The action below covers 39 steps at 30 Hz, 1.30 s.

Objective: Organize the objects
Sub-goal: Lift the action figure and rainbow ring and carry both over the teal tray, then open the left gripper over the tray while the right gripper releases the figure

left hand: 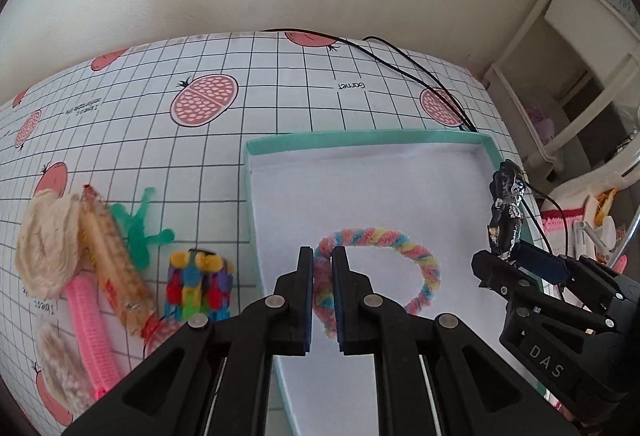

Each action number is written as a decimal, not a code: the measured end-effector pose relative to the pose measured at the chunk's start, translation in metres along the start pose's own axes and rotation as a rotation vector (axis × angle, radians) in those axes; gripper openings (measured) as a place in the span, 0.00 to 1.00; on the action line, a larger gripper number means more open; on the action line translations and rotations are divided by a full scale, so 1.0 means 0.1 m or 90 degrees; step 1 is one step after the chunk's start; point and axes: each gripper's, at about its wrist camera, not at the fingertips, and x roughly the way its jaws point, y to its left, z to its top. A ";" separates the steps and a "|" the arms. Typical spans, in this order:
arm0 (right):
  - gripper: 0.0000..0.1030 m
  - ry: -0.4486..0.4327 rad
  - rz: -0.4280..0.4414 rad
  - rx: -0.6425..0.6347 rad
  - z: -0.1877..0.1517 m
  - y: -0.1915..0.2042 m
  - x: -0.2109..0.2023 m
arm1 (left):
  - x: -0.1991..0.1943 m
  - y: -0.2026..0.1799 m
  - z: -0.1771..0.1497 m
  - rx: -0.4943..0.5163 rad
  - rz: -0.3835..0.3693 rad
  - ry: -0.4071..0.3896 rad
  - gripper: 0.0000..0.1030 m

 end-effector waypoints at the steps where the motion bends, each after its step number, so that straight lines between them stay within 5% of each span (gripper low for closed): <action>1: 0.42 0.002 -0.001 0.000 0.02 -0.01 0.03 | 0.04 -0.01 0.03 0.001 0.002 0.001 0.09; 17: 0.45 0.015 0.002 -0.009 0.13 -0.06 0.21 | 0.30 -0.06 0.12 0.009 0.007 0.013 0.09; 39: 0.53 -0.022 0.020 0.008 0.10 -0.09 -0.13 | -0.14 -0.01 0.11 0.002 0.001 -0.045 0.13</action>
